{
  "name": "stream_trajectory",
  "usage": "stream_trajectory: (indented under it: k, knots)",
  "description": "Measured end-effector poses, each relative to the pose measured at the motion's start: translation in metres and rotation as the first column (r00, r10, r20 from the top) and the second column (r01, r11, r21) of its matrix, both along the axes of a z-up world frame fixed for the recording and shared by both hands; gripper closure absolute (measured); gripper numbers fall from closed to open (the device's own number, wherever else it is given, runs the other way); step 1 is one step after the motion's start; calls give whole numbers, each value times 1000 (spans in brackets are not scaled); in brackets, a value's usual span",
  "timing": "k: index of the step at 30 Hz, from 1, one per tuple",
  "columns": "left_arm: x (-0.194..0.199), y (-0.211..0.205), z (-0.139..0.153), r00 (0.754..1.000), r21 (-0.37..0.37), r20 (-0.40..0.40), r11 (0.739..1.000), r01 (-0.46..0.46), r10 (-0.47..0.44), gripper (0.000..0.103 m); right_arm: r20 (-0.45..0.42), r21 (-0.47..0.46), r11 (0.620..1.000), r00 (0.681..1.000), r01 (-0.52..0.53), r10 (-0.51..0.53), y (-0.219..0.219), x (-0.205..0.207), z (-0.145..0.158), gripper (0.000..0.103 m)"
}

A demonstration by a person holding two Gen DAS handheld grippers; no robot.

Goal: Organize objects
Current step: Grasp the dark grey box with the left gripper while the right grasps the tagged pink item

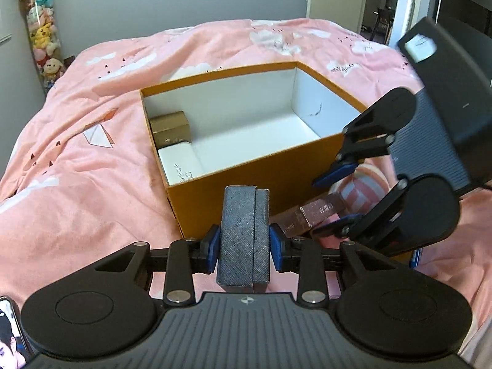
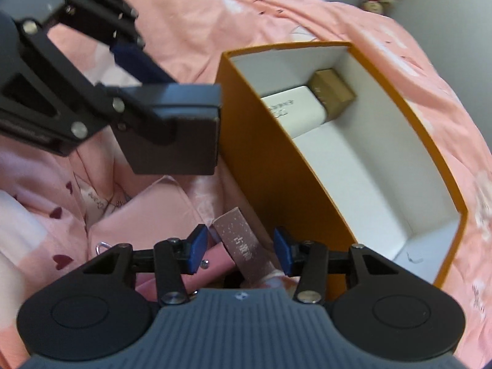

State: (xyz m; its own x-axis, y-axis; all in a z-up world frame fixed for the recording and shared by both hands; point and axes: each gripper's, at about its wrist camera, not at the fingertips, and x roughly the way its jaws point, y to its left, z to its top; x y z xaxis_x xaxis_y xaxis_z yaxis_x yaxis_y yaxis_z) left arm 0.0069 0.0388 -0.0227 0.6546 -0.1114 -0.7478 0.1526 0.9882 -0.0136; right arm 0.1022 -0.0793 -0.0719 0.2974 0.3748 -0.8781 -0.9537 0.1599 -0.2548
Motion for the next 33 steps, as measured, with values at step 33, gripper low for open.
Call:
stream_trajectory:
  k: [33]
  knots:
    - [48,24,81,972,-299,171,949,-105,161,65,101,379,913,974,153,-205,-60,12,125,79]
